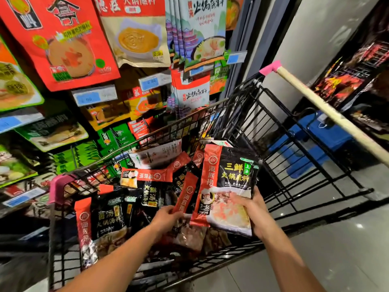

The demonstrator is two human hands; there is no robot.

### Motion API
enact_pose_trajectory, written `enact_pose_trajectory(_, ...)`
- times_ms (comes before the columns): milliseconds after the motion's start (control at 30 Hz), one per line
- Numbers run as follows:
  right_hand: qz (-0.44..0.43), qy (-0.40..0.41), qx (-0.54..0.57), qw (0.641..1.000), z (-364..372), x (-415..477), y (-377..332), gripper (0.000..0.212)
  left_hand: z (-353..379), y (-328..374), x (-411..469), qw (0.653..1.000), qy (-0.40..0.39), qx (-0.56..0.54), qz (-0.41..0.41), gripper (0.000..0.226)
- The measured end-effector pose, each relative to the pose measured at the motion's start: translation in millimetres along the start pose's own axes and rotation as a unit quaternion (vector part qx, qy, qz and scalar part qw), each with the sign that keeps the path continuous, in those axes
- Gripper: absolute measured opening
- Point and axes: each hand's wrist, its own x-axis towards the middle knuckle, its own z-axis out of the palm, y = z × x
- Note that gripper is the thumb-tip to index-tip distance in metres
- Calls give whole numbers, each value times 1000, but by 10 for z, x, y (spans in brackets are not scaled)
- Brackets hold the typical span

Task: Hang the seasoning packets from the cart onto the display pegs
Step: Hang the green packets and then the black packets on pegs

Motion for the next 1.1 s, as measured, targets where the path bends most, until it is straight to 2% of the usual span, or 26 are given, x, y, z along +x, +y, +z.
enact_pose_trajectory(33,-5,-3,-5,1000,16,-23,-34,72,-78,64,-36,1000,14,-13,19,21)
enact_pose_trajectory(67,-7,-9,-3,1000,32,-36,-59,90,-190,122,-78,998,34,-25,35,18)
enact_pose_trajectory(100,0,-16,2,1000,54,-43,-87,102,-321,173,-128,996,56,-36,52,20)
enact_pose_trajectory(167,-1,-31,14,999,184,-61,-186,107,-609,233,-235,989,100,-81,77,38)
enact_pose_trajectory(200,-5,-30,4,1000,268,-51,-218,109,-759,213,-260,982,128,-115,82,39)
enact_pose_trajectory(267,-27,-40,-29,998,448,63,-265,122,-1035,216,-436,962,195,-170,93,22)
enact_pose_trajectory(300,-44,-55,-26,997,564,110,-306,120,-1170,219,-547,951,224,-188,100,23)
enact_pose_trajectory(400,-84,-135,-17,987,1106,3,-587,76,-1577,226,-941,915,305,-234,122,21)
enact_pose_trajectory(467,-111,-174,-25,978,1507,-64,-739,73,-1850,186,-1204,882,362,-271,133,18)
enact_pose_trajectory(600,-155,-230,-26,960,2299,-307,-936,88,-2373,69,-1778,801,463,-341,163,16)
enact_pose_trajectory(700,-192,-279,-44,940,2839,-552,-1029,72,-2726,-13,-2229,757,503,-375,183,24)
enact_pose_trajectory(767,-206,-303,-46,929,3209,-704,-1054,65,-2983,-131,-2502,739,525,-374,196,28)
enact_pose_trajectory(867,-219,-352,-42,909,3722,-1033,-1131,89,-3400,-354,-2777,712,551,-382,210,23)
enact_pose_trajectory(1000,-301,-374,-37,877,4319,-1377,-1194,52,-3813,-472,-3065,685,573,-386,230,12)
enact_pose_trajectory(1100,-300,-379,-38,875,4660,-1587,-1258,43,-4082,-544,-3169,679,574,-392,236,11)
